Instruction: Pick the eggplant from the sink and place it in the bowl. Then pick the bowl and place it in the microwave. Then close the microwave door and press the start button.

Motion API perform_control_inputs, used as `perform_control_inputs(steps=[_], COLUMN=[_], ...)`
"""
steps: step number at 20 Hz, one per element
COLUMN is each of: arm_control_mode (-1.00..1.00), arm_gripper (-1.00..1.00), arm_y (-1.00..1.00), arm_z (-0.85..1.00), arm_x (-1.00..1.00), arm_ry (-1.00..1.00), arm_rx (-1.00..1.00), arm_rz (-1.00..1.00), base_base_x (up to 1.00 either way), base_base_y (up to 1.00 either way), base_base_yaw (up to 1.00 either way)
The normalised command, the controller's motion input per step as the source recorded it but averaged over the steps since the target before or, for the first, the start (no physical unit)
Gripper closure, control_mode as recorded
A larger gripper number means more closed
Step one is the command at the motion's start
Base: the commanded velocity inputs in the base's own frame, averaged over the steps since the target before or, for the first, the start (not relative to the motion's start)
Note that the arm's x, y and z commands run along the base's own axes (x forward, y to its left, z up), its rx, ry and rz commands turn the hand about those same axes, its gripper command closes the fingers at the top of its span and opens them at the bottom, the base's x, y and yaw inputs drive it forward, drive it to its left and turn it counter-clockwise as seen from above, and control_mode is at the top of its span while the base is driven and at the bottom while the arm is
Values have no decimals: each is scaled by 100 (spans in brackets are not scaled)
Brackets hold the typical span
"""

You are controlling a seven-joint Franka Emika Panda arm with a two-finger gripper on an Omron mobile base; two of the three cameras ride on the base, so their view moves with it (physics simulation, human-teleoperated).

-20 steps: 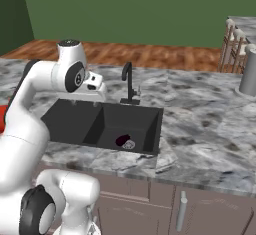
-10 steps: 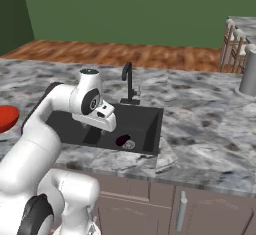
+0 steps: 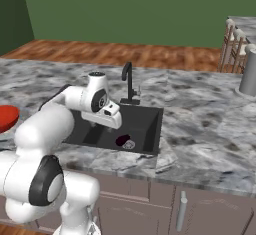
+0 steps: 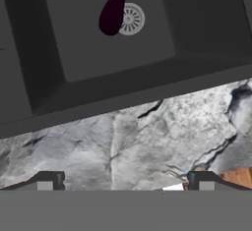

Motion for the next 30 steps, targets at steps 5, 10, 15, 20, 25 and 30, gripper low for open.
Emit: perform_control_inputs(steps=[5,10,15,20,25,30], arm_control_mode=[-100,-100,-100,-100,-100,-100], arm_gripper=[-100,-100,-100,-100,-100,-100], arm_y=[0,-2,-18,-22,-3,0], arm_z=[-80,-62,-51,-42,-30,-28], arm_x=[48,44,33,20,19,28], arm_ry=[1,0,0,0,-1,-4], arm_rx=[-8,0,0,0,0,0], arm_rz=[0,0,0,0,0,0], base_base_x=[0,0,0,0,0,0], base_base_y=[0,0,0,0,0,0], base_base_yaw=[0,0,0,0,0,0])
